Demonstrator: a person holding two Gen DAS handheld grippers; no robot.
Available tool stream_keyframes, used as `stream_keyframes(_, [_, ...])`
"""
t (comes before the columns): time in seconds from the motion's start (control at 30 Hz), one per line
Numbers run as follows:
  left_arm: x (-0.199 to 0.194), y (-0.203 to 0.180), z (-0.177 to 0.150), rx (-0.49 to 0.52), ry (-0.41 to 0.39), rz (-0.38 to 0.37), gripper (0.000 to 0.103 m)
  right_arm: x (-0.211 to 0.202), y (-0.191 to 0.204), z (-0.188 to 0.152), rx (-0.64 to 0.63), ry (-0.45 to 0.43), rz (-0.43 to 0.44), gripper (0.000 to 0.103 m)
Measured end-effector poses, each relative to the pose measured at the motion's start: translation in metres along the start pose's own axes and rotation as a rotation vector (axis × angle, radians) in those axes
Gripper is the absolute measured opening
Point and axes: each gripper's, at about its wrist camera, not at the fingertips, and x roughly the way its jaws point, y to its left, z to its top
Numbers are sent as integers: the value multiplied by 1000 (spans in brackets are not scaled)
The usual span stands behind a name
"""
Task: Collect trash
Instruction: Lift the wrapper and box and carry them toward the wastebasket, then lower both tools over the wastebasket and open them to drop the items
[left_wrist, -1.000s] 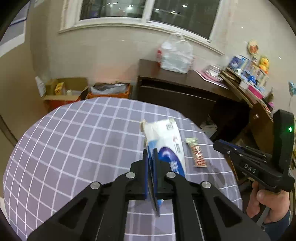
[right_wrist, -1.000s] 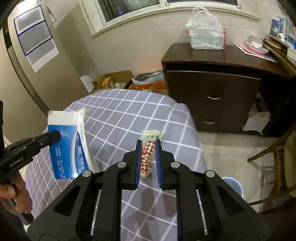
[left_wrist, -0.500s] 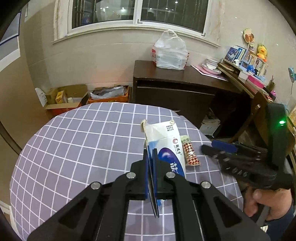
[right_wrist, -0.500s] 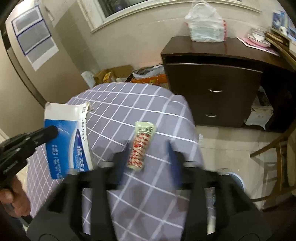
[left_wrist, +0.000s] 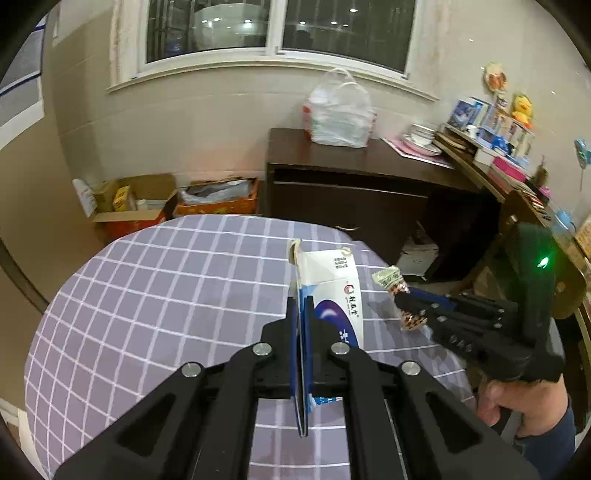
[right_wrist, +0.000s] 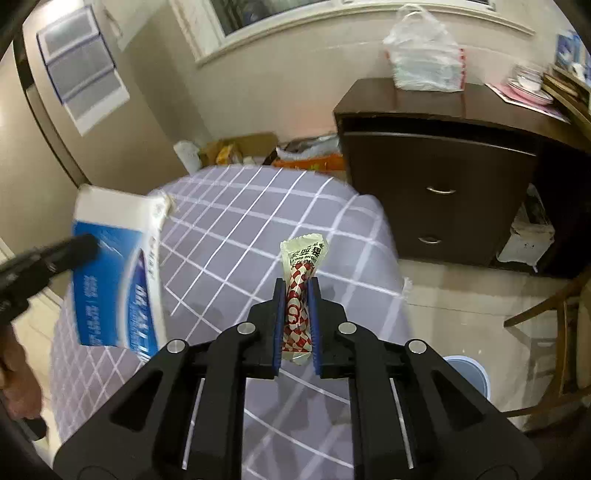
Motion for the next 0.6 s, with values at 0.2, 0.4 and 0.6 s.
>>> stream_keyframes(0.2, [3,-48,13,65,-12,-74,3,-50,-47,2,95,-86,-6,12])
stream_keyframes(0.4, [19,-118,22,154,7,-191,3,-95,-112,-11,216,-155,-76,12])
stream_keyframes(0.6, [63,-194,7,232,113,-288,3,-115,-179,-49,349,-142,-159,12])
